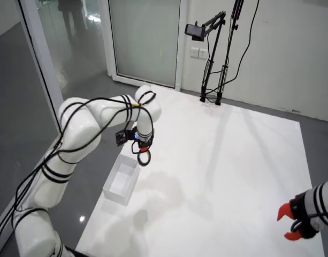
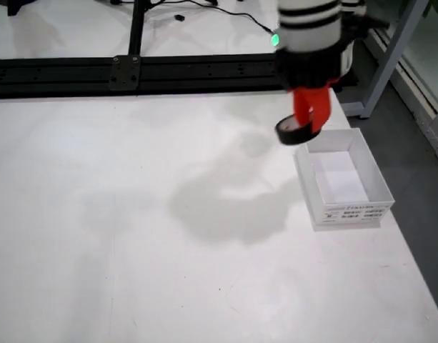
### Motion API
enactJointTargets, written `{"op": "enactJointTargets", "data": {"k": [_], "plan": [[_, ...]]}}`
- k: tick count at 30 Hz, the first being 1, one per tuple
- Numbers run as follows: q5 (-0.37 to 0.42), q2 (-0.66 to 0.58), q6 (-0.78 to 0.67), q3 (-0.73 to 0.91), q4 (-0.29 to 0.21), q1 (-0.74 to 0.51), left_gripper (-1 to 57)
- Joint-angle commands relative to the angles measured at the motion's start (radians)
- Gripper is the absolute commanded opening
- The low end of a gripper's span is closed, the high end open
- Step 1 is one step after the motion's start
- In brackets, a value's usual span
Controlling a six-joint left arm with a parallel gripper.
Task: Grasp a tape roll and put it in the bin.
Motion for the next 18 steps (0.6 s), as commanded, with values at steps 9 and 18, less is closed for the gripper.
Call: {"op": "enactJointTargets", "data": {"k": [9,18], "plan": [[0.015,-0.254,-0.15,0.402,-0.034,0.154,-0.8],[-0.089,-0.122,-0.196,0.402,-0.028,0.159,-0.8]]}}
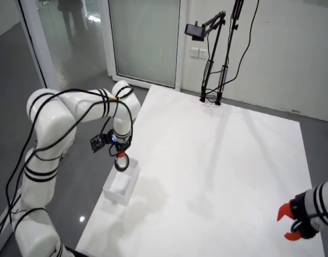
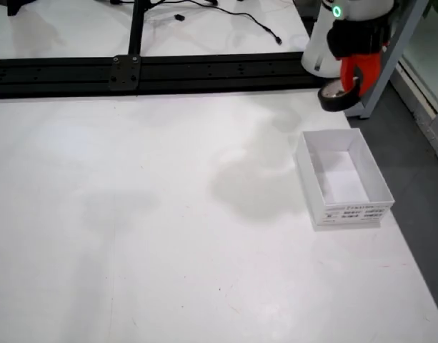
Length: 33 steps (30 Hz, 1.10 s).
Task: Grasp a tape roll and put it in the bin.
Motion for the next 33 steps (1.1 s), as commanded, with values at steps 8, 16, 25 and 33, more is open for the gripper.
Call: {"op": "enactJointTargets", "data": {"k": [8,16,25,33], "plan": [[-0.202,0.177,-0.129,0.095,0.003,0.059,-0.8],[-0.277,0.241,-0.137,0.095,0.015,0.091,-0.8],[-0.317,0.258,-0.141,0.093,0.049,0.113,-0.8],[-0.352,0.273,-0.146,0.093,0.054,0.119,-0.8]]}}
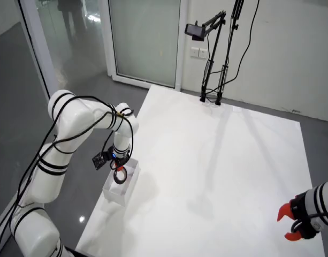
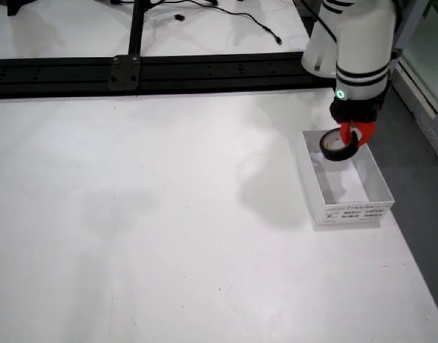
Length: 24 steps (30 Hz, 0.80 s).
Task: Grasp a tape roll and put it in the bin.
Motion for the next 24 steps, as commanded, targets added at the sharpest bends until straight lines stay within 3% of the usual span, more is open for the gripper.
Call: {"op": "enactJointTargets", "data": {"k": [1,14,22,23,24], "plan": [[-0.106,0.067,-0.021,0.005,0.023,0.03,-0.8],[-0.227,0.104,-0.025,0.005,0.02,0.006,-0.8],[-0.202,0.104,-0.025,0.005,0.018,0.015,-0.7],[-0.201,0.104,-0.025,0.005,0.021,0.015,2.5],[-0.193,0.104,-0.025,0.005,0.023,0.014,10.3]]}}
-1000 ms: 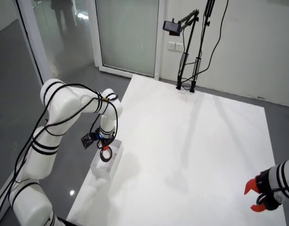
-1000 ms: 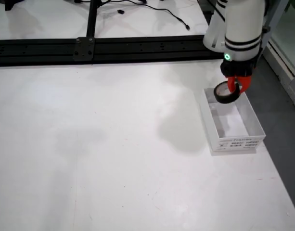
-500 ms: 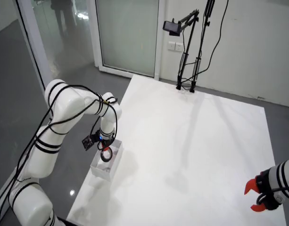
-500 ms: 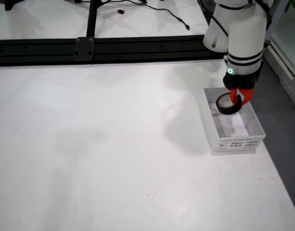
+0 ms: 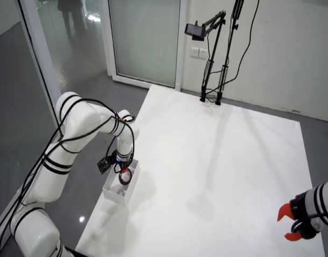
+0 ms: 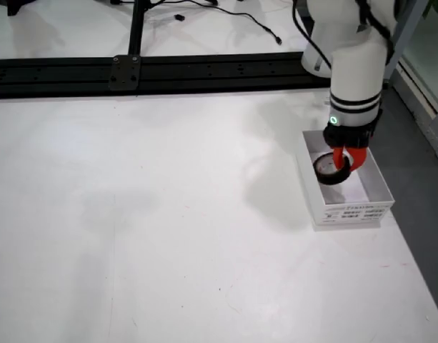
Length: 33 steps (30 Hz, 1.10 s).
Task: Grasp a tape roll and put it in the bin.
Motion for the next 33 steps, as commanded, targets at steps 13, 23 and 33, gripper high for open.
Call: {"op": "enactJointTargets", "data": {"k": [13,23,33], "plan": [[0.068,0.013,-0.004,-0.006,0.006,-0.01,3.2],[0.26,-0.187,-0.004,-0.006,0.071,-0.097,-0.6],[0.376,-0.429,-0.004,-0.006,0.112,-0.24,-0.5]]}}
